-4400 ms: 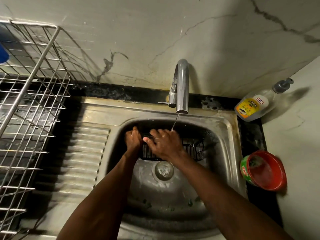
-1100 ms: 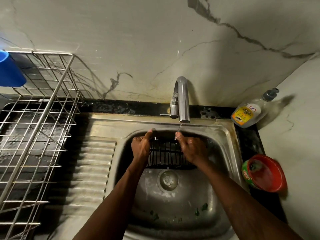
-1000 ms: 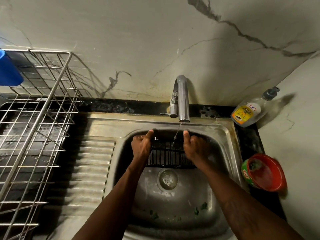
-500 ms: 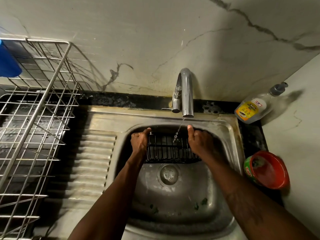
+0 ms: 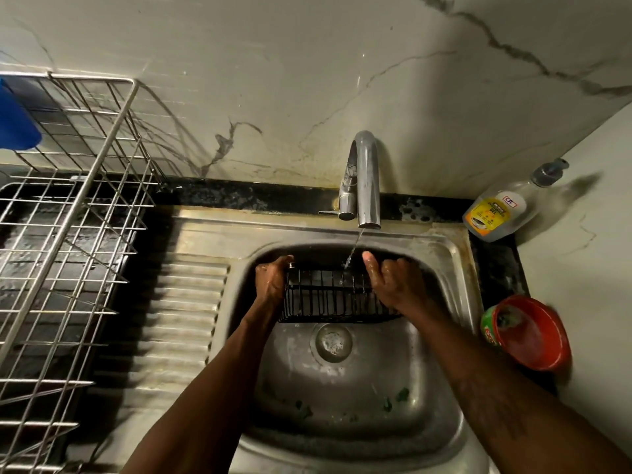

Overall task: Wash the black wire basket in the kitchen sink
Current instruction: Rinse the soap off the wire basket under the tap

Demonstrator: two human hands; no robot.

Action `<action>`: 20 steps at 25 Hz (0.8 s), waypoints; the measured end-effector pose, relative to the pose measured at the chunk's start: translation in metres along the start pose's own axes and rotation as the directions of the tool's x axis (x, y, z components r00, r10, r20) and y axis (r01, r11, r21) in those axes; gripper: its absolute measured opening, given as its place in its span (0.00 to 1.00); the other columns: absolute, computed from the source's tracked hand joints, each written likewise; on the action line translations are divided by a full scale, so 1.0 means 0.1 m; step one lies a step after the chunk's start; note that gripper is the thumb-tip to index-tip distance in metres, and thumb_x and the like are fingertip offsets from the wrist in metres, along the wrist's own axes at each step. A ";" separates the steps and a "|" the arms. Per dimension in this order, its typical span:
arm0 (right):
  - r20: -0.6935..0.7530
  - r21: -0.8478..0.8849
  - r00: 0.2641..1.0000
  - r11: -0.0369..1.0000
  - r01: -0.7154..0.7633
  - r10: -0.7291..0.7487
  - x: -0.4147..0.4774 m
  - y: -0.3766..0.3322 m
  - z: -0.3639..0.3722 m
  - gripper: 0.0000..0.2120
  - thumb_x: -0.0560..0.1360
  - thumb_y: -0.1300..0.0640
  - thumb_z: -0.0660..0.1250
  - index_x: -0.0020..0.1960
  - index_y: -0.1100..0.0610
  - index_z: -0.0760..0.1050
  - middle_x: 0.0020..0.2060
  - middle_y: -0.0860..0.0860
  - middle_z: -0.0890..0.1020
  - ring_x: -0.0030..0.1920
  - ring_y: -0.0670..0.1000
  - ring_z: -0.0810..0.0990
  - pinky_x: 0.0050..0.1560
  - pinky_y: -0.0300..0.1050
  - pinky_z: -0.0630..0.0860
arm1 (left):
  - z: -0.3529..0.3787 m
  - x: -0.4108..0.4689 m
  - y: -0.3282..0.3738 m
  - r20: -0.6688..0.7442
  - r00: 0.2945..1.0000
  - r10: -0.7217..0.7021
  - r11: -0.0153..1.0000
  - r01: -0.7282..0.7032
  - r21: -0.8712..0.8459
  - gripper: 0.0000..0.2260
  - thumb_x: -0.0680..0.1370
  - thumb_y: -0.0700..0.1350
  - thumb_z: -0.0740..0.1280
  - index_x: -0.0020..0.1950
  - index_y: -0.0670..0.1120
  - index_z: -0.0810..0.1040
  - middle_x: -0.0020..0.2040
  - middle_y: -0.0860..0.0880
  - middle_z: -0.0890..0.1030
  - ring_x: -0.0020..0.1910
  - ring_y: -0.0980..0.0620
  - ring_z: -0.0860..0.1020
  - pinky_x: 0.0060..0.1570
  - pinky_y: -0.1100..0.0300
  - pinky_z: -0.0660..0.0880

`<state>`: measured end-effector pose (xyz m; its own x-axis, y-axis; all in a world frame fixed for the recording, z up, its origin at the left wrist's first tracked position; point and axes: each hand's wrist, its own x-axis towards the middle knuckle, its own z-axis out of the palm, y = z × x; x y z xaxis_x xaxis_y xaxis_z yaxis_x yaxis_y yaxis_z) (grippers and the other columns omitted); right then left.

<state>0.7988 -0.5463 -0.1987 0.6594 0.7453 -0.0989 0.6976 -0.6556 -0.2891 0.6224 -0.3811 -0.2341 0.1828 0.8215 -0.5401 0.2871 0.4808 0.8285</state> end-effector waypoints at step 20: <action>-0.091 0.052 0.983 0.986 0.162 -0.157 0.12 -0.48 -0.60 0.32 0.84 0.37 0.50 0.34 0.56 0.77 0.30 0.52 0.80 0.30 0.53 0.78 0.36 0.47 0.77 | 0.46 -0.39 0.21 0.156 0.985 0.076 0.995 -0.085 0.053 0.17 0.79 0.57 0.67 0.38 0.47 0.84 0.34 0.50 0.83 0.38 0.49 0.81 0.43 0.56 0.77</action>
<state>0.7901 -0.5134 -0.1291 0.5648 0.8245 0.0345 0.7796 -0.5193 -0.3500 0.6640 -0.4171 -0.2025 0.3485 0.7977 -0.4921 0.3198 0.3924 0.8624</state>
